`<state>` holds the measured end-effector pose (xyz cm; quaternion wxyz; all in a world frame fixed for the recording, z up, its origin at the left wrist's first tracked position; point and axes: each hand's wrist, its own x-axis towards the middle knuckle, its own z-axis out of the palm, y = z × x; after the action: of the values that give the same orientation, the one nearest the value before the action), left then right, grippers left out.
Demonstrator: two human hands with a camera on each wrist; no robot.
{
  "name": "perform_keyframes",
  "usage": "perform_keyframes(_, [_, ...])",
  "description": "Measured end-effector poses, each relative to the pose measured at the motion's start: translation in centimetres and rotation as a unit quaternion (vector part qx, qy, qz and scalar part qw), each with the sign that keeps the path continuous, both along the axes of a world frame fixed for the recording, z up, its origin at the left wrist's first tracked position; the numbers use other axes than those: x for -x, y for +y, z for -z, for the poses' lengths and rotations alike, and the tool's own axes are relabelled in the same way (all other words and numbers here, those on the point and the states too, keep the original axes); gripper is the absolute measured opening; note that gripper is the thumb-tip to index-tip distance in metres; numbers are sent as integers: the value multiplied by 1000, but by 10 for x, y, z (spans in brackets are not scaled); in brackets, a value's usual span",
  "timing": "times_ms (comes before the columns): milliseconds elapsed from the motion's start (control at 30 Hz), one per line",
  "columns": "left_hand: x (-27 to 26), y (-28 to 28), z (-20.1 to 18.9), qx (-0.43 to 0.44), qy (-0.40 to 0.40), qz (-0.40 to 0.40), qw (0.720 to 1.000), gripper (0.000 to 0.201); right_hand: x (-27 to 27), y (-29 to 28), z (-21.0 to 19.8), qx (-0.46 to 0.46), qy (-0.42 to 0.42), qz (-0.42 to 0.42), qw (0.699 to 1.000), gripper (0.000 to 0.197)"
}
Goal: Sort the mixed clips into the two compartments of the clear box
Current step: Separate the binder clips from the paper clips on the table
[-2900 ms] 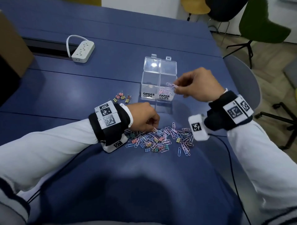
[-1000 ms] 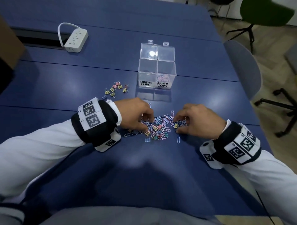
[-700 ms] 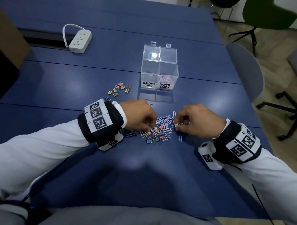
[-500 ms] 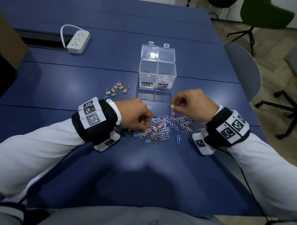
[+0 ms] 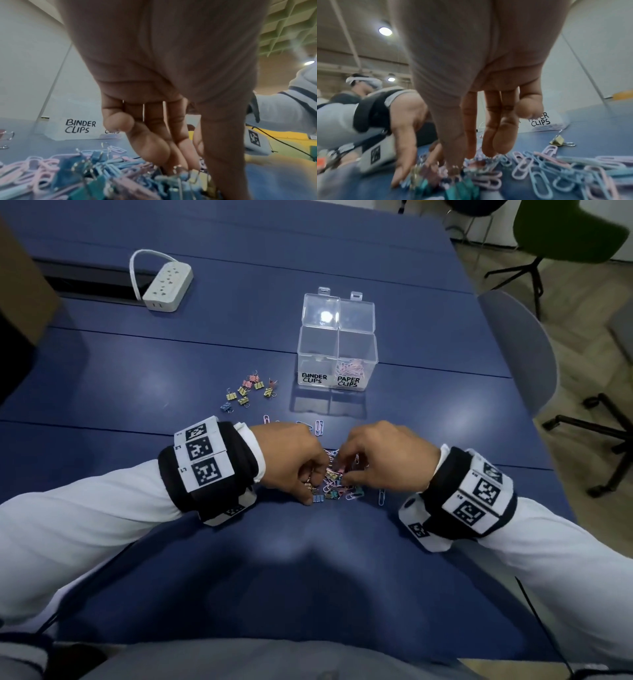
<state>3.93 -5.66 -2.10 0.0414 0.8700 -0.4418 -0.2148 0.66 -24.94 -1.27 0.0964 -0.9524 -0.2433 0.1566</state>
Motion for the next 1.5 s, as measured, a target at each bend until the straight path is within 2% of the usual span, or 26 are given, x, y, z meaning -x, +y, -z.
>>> perform_keyframes(133, [-2,2,-3,2,27,-13,1000,20,-3,2,8,-3,8,16,1000,15])
perform_keyframes(233, [-10,5,-14,59,66,-44,995,21,-4,-1,11,-22,27,21,999,6])
perform_keyframes(300, [-22,3,-22,103,52,-57,992,21,-2,-3,11,-34,35,25,998,8])
perform_keyframes(400, [-45,-6,-25,131,23,-84,987,21,0,-4,10,-57,47,36,997,20])
perform_keyframes(567, [-71,-30,-11,106,-19,-77,991,21,-5,-14,-4,-150,30,90,984,29])
perform_keyframes(633, [-73,-33,-8,107,-36,-66,991,29,-15,-25,-6,-183,-1,134,974,30])
perform_keyframes(700, [-71,-30,-7,106,-59,-60,991,36,-26,-37,-4,-187,-26,178,966,31])
perform_keyframes(800, [-59,-16,-11,92,-63,-48,993,24,-37,-50,4,-163,-36,205,964,32])
perform_keyframes(867, [-43,-7,-12,81,-30,-26,996,18,-42,-52,10,-147,-31,199,968,31])
perform_keyframes(1033, [-16,-1,2,54,24,5,998,22,-49,-48,16,-111,-22,167,979,23])
perform_keyframes(1233, [-23,3,3,50,6,-11,999,27,-61,-43,17,-50,-18,136,989,14])
perform_keyframes(1400, [-22,4,5,50,5,-2,999,28,-54,-38,10,-90,-46,153,983,23])
perform_keyframes(1500, [-23,1,7,54,-6,8,998,23,-31,-32,1,-85,-30,109,990,19])
